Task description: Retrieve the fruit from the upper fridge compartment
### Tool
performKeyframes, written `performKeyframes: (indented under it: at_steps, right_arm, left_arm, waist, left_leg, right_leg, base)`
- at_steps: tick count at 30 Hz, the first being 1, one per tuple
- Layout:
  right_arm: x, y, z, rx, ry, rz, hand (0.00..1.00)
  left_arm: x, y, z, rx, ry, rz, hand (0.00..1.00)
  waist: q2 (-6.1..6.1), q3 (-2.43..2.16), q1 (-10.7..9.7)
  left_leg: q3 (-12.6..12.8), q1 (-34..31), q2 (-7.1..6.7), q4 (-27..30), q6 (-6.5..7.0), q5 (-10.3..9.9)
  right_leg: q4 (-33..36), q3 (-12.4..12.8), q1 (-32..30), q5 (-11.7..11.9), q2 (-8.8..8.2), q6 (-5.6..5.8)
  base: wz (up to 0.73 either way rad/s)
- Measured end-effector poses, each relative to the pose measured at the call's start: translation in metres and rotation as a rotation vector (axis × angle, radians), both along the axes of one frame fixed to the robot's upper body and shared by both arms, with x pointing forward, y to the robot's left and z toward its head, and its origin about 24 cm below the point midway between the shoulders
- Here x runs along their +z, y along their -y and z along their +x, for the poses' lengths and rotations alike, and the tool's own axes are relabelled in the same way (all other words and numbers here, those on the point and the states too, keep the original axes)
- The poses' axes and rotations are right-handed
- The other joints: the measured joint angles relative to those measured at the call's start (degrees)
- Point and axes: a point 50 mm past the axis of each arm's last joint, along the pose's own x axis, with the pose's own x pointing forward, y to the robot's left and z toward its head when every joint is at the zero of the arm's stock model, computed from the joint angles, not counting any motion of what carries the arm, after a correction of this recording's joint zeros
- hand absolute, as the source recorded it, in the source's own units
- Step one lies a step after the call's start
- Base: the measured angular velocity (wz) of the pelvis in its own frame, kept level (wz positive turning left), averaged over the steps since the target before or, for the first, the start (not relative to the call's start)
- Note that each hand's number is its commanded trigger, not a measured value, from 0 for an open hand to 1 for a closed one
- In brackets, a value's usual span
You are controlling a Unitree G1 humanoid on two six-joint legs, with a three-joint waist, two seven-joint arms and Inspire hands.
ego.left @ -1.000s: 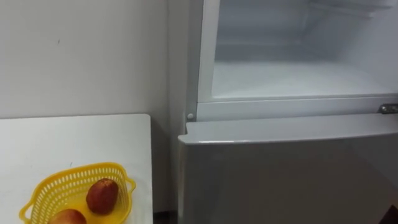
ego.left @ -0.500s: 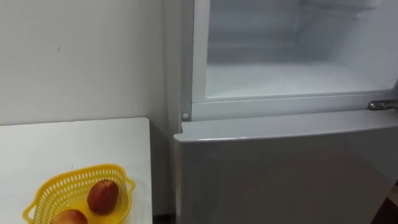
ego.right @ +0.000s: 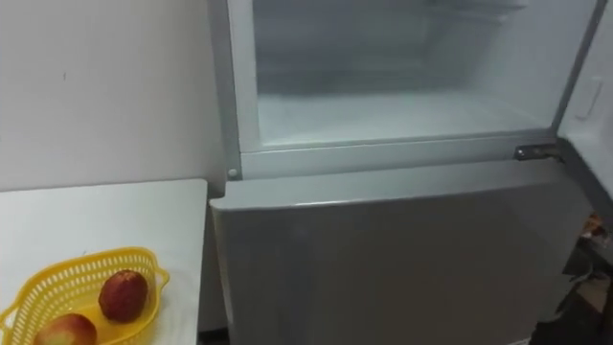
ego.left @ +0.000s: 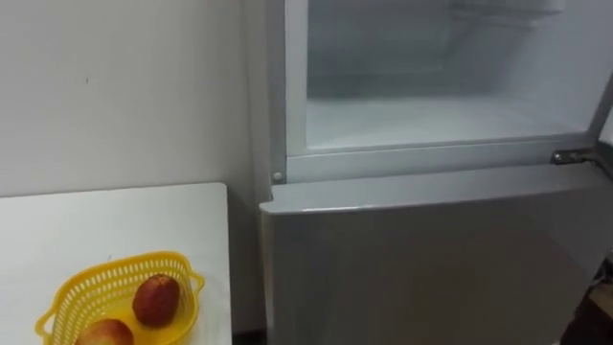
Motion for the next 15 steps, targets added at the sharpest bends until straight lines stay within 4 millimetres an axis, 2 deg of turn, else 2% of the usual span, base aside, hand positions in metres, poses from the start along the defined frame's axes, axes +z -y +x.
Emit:
performKeyframes:
  at_steps: [2, 4, 6, 9, 11, 15]
  right_arm:
    - [0.01, -0.007, 0.001, 0.013, 0.023, -0.065, 0.0]
    - [0.024, -0.016, -0.001, 0.029, 0.072, -0.14, 0.0]
    - [0.029, -0.022, 0.0, 0.047, 0.082, -0.176, 0.0]
    - [0.039, -0.032, 0.0, 0.107, 0.137, -0.222, 0.0]
    - [0.046, -0.038, -0.001, 0.141, 0.181, -0.253, 0.0]
    - [0.054, -0.048, 0.0, 0.21, 0.236, -0.3, 0.0]
  left_arm:
    - [0.0, 0.0, 0.002, -0.02, 0.002, 0.003, 0.0]
    - [0.0, -0.001, 0.003, -0.043, -0.001, 0.013, 0.0]
    - [0.001, -0.004, 0.005, -0.063, -0.004, 0.025, 0.0]
    - [0.001, -0.003, 0.009, -0.096, -0.003, 0.034, 0.0]
    - [0.001, -0.003, 0.011, -0.109, -0.002, 0.038, 0.0]
    - [0.0, -0.003, 0.011, -0.12, -0.006, 0.044, 0.0]
  waist:
    - [-0.87, -0.07, 0.5]
    - [-2.03, -0.45, 1.4]
    - [-2.36, -0.53, 1.6]
    - [-2.36, -0.54, 2.4]
    - [-1.84, -0.55, 3.1]
    - [-1.61, -0.53, 3.2]
  left_leg:
    - [0.0, 0.0, 0.1, 0.1, 0.0, 0.0]
    - [0.0, 0.0, 0.28, 0.1, -0.01, 0.0]
    - [-0.1, 0.0, 0.34, 0.4, -0.01, 0.0]
    - [-0.1, -0.1, 0.38, 0.4, -0.01, 0.0]
    - [-0.2, 0.1, 0.35, 0.4, -0.01, 0.0]
    - [-1.6, 0.2, 0.19, 0.4, -0.01, 0.0]
  right_leg:
    - [-0.2, 0.0, 0.2, 0.0, 0.13, -0.06]
    - [-1.1, -0.1, 0.6, 0.3, 0.35, -0.3]
    - [-1.9, -0.3, 1.3, 0.6, 0.41, -0.25]
    - [-3.1, -0.3, 2.0, 1.1, 0.48, -0.06]
    - [-3.4, -0.4, 2.4, 1.3, 0.45, 0.03]
    - [-4.5, -2.2, 4.1, 1.5, 0.15, 0.1]
  base:
    - [0.0]
    - [0.0]
    - [0.06]
    - [0.03]
    - [0.08]
    - [0.21]
